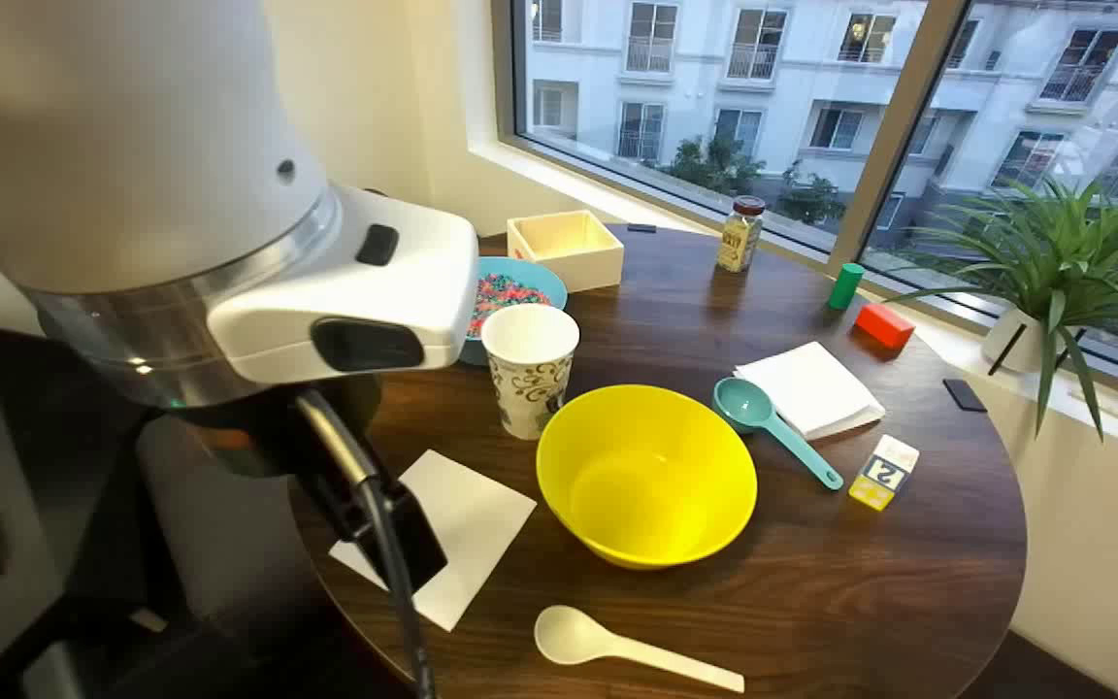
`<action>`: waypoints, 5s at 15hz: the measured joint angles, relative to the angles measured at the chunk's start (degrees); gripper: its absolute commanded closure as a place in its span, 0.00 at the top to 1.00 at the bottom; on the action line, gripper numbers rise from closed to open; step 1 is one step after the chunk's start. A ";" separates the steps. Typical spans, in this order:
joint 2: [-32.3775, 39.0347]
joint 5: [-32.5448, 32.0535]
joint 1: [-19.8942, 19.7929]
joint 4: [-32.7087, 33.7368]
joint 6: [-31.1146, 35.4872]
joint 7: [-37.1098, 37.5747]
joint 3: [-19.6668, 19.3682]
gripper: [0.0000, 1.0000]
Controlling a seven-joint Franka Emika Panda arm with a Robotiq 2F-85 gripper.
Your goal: Put the yellow bowl on the paper cup and then put some of the contents of the blue bowl into the yellow bowl
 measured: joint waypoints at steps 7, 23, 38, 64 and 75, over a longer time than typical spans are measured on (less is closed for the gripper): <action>0.05 0.00 0.00 0.00 0.00 0.00 0.00 1.00; 11.56 -5.13 -8.88 5.23 13.33 24.20 4.32 1.00; 18.78 -8.08 -10.44 9.01 17.41 35.01 6.92 1.00; 30.46 -0.18 -10.83 15.38 24.37 45.25 5.06 0.00; 30.44 2.41 -10.77 16.42 27.02 44.92 3.94 0.02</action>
